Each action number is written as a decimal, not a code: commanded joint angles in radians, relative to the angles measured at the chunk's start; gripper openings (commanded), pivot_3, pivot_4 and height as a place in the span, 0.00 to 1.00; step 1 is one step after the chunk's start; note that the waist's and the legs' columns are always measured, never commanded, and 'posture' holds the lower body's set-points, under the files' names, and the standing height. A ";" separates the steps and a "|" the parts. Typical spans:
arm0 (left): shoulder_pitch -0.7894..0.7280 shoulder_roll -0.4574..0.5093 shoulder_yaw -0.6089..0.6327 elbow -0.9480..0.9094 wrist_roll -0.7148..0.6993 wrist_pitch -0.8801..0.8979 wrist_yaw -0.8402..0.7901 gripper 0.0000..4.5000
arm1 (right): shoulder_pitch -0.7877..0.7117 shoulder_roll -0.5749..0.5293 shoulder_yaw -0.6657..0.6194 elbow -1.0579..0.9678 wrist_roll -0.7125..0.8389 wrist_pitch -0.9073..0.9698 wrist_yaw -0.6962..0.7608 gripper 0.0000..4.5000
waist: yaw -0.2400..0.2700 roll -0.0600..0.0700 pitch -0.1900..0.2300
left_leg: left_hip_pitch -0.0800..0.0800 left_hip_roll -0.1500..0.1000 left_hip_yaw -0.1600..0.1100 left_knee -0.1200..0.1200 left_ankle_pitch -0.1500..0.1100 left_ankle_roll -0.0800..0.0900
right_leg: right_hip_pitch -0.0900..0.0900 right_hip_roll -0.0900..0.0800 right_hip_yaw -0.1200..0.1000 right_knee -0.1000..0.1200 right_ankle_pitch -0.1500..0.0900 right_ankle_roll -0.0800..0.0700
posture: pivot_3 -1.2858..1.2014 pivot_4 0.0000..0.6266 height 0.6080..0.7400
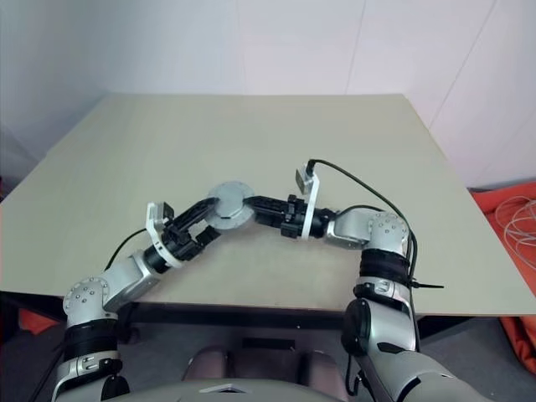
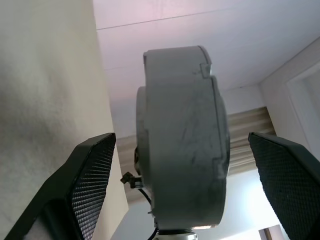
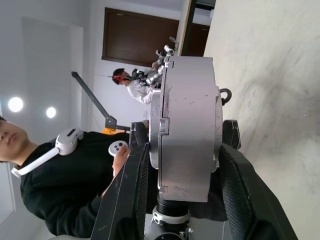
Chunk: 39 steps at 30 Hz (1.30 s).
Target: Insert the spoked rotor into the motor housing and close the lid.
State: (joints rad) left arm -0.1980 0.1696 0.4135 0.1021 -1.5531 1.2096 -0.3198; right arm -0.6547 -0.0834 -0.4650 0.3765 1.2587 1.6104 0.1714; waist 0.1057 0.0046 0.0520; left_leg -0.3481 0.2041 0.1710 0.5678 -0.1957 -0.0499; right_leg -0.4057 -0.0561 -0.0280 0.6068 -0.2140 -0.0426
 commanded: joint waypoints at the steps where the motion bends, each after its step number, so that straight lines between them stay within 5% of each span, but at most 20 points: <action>1: -0.019 0.005 -0.009 -0.023 -0.057 -0.009 -0.009 1.00 | -0.014 0.009 -0.002 -0.055 0.092 0.004 -0.008 0.44 | 0.000 0.000 0.000 | 0.000 0.000 0.000 0.000 0.000 0.000 | 0.000 0.000 0.000 0.000 -0.001 0.002 | 0.52 0.00 1.00; 9: -0.016 0.007 -0.030 -0.019 -0.106 -0.018 0.010 0.46 | -0.008 0.012 0.004 -0.052 0.131 0.004 -0.047 0.43 | 0.001 0.000 0.000 | 0.000 0.000 -0.001 0.003 0.000 0.000 | 0.000 0.000 0.000 0.001 0.000 0.004 | 0.52 0.00 1.00; 11: -0.013 0.010 -0.035 -0.020 -0.116 -0.023 0.015 0.46 | -0.010 0.018 -0.005 -0.045 0.130 0.000 -0.065 0.35 | 0.000 0.000 0.000 | 0.000 0.000 -0.001 0.004 0.000 0.000 | 0.001 0.000 0.000 0.001 0.001 0.005 | 0.52 0.00 1.00; 25: 0.003 0.026 -0.062 -0.035 -0.145 -0.048 0.023 0.46 | 0.047 0.036 0.059 -0.179 0.070 -0.083 -0.042 0.35 | 0.002 0.000 0.000 | -0.001 0.000 -0.001 0.005 0.000 0.000 | 0.001 0.000 0.000 0.001 0.001 0.006 | 0.52 0.00 1.00; 26: 0.005 0.027 -0.064 -0.036 -0.147 -0.049 0.023 0.46 | 0.053 0.037 0.064 -0.186 0.072 -0.087 -0.043 0.52 | 0.002 0.000 0.000 | -0.001 0.000 -0.001 0.005 0.000 0.000 | 0.001 0.000 0.000 0.001 0.001 0.006 | 0.52 0.00 1.00; 32: 0.009 0.035 -0.073 -0.037 -0.157 -0.060 0.025 0.46 | 0.069 0.046 0.063 -0.153 0.096 -0.089 -0.071 0.97 | 0.001 -0.001 0.000 | 0.000 0.000 -0.002 0.005 0.000 0.000 | 0.003 0.000 0.000 0.001 0.001 0.007 | 0.52 0.00 1.00; 39: 0.021 0.044 -0.069 -0.043 -0.170 -0.066 0.031 0.46 | 0.064 0.030 0.028 -0.074 0.092 -0.089 -0.146 1.00 | 0.001 -0.001 0.000 | 0.000 0.000 -0.002 0.006 0.000 0.000 | 0.003 0.000 0.000 0.001 0.001 0.007 | 0.52 0.00 1.00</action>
State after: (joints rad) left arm -0.1687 0.2049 0.3359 0.1046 -1.6674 1.1517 -0.2768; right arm -0.5735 -0.0449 -0.4213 0.2936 1.3335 1.5226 0.0456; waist 0.1067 0.0039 0.0516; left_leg -0.3486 0.2041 0.1692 0.5737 -0.1957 -0.0500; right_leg -0.4025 -0.0563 -0.0280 0.6082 -0.2127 -0.0352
